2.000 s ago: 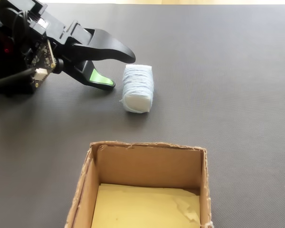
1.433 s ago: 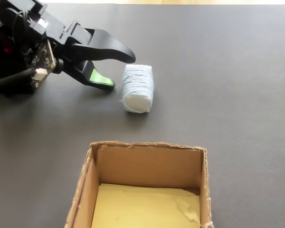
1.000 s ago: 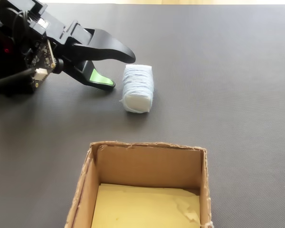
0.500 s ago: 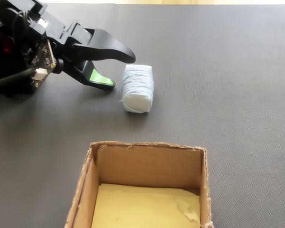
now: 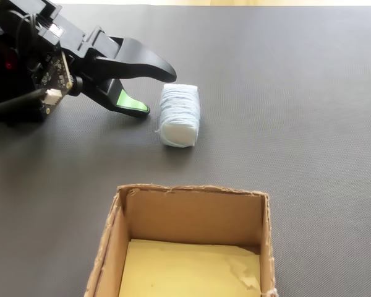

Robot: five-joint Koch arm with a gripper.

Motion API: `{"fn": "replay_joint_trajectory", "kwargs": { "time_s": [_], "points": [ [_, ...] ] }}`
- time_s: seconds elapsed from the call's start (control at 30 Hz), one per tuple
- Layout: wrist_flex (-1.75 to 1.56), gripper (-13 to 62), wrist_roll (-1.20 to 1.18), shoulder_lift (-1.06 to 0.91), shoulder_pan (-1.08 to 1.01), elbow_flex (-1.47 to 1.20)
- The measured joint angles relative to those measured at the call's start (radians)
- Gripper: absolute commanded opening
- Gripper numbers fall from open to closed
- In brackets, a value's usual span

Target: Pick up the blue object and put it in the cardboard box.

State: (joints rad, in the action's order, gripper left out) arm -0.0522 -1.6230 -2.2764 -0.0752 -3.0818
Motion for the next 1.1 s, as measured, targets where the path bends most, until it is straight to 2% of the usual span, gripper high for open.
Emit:
{"fn": "replay_joint_trajectory", "kwargs": {
  "time_s": [0.67, 1.1],
  "points": [
    [-0.002, 34.5, 0.014, 0.0, -0.009, 0.0],
    [-0.117, 34.2, 0.066, 0.0, -0.064, 0.002]
  ]
}}
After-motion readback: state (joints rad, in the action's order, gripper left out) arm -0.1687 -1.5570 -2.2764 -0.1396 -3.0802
